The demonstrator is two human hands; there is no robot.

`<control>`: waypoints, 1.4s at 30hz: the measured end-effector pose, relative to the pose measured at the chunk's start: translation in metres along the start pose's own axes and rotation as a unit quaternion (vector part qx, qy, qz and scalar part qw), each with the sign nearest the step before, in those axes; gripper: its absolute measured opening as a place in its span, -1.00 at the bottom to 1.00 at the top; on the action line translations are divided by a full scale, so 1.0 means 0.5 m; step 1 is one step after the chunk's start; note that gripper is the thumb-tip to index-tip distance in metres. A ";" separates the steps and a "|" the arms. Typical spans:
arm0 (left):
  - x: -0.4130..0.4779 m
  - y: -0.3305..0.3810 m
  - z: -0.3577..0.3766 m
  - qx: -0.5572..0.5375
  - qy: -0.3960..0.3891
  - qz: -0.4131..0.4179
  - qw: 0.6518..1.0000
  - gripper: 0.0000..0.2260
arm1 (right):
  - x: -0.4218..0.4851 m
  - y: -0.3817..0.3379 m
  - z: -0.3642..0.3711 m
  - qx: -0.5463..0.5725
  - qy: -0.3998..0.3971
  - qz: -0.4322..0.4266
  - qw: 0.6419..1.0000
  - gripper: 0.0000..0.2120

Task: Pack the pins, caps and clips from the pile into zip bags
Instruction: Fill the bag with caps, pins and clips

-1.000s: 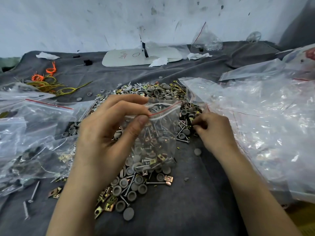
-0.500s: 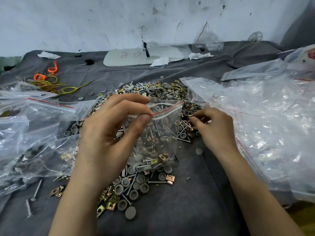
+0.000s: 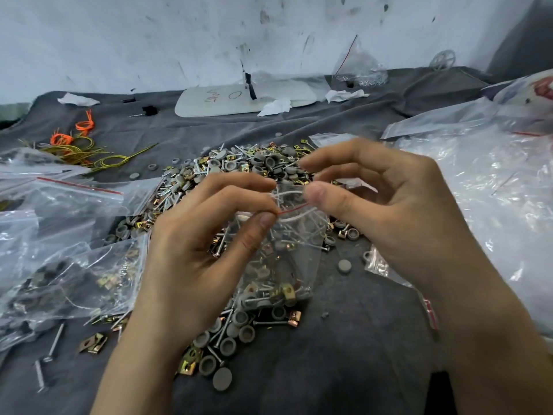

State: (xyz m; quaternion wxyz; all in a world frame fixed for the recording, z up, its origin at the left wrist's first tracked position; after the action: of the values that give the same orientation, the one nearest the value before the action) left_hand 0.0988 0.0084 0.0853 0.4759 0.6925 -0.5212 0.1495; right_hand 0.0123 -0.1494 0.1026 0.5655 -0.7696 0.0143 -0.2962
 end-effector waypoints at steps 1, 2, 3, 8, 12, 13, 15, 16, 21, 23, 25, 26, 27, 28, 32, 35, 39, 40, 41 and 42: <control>0.000 0.001 0.001 0.000 0.000 -0.001 1.000 -0.91 | -0.001 0.004 -0.008 0.004 -0.013 0.016 1.000 -0.75; 0.000 0.001 0.001 0.000 -0.001 0.000 1.000 -0.90 | -0.002 0.010 -0.013 0.005 -0.025 0.034 0.999 -0.72; 0.000 0.001 0.002 -0.001 -0.002 0.000 1.000 -0.90 | -0.004 0.017 -0.016 0.004 -0.032 0.052 0.998 -0.73; -0.001 -0.002 0.005 -0.016 0.004 -0.019 1.000 -0.91 | -0.006 0.042 -0.019 0.010 -0.035 0.087 0.996 -0.80; 0.001 -0.007 -0.002 0.016 0.026 -0.048 0.998 -0.91 | -0.003 0.047 -0.020 0.055 -0.029 0.065 0.996 -0.85; 0.001 -0.009 -0.005 0.017 0.029 -0.055 0.998 -0.92 | -0.003 0.048 -0.021 0.055 -0.028 0.061 0.996 -0.86; -0.002 -0.016 -0.008 0.000 0.029 -0.079 0.996 -0.91 | -0.002 0.050 -0.024 0.050 -0.022 0.055 0.997 -0.83; -0.003 -0.019 -0.010 -0.009 0.027 -0.090 0.996 -0.88 | -0.002 0.052 -0.027 0.048 -0.017 0.056 0.997 -0.82; -0.005 -0.025 -0.014 -0.023 0.026 -0.079 0.996 -0.71 | 0.000 0.060 -0.035 0.065 -0.013 0.058 0.996 -0.83; -0.006 -0.029 -0.015 -0.035 0.025 -0.079 0.996 -0.66 | 0.000 0.061 -0.035 0.076 -0.019 0.057 0.995 -0.83; -0.007 -0.031 -0.017 -0.036 0.025 -0.076 0.996 -0.62 | 0.000 0.060 -0.034 0.083 -0.026 0.052 0.995 -0.85; -0.008 -0.030 -0.018 -0.036 0.024 -0.073 0.996 -0.61 | 0.000 0.059 -0.033 0.089 -0.027 0.048 0.995 -0.87; -0.008 -0.030 -0.019 -0.037 0.023 -0.071 0.996 -0.61 | 0.000 0.058 -0.033 0.095 -0.027 0.045 0.994 -0.89; -0.009 -0.030 -0.020 -0.039 0.023 -0.070 0.997 -0.60 | 0.000 0.059 -0.033 0.101 -0.027 0.044 0.994 -0.91; -0.010 -0.029 -0.017 -0.046 0.023 -0.067 0.996 -0.58 | 0.000 0.060 -0.032 0.119 -0.035 0.046 0.991 -0.94; -0.007 -0.030 -0.015 -0.047 0.023 -0.065 0.996 -0.58 | -0.001 0.061 -0.031 0.110 -0.037 0.049 0.992 -0.87; -0.004 -0.030 -0.008 -0.056 0.022 -0.069 0.996 -0.64 | 0.000 0.063 -0.024 0.097 -0.037 0.035 0.994 -0.90; -0.004 -0.030 -0.007 -0.061 0.022 -0.074 0.995 -0.67 | 0.001 0.063 -0.023 0.098 -0.038 0.031 0.994 -0.93; -0.004 -0.029 -0.005 -0.065 0.022 -0.076 0.995 -0.67 | 0.001 0.064 -0.023 0.096 -0.038 0.025 0.994 -0.93; -0.004 -0.029 -0.003 -0.068 0.021 -0.076 0.995 -0.67 | 0.002 0.063 -0.024 0.093 -0.039 0.022 0.995 -0.92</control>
State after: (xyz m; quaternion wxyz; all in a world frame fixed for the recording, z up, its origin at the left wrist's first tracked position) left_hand 0.1108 0.0110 0.0775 0.5424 0.6932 -0.4658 0.0914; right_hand 0.0172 -0.1714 0.0773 0.6413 -0.7239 -0.0190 -0.2535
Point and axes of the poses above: each hand's wrist, its own x-axis towards the middle knuckle, its own z-axis out of the palm, y = z × x, the point moved 4 cm from there along x, towards the middle knuckle, and after that the axes turned 6 degrees about x, right-handed, at the moved point
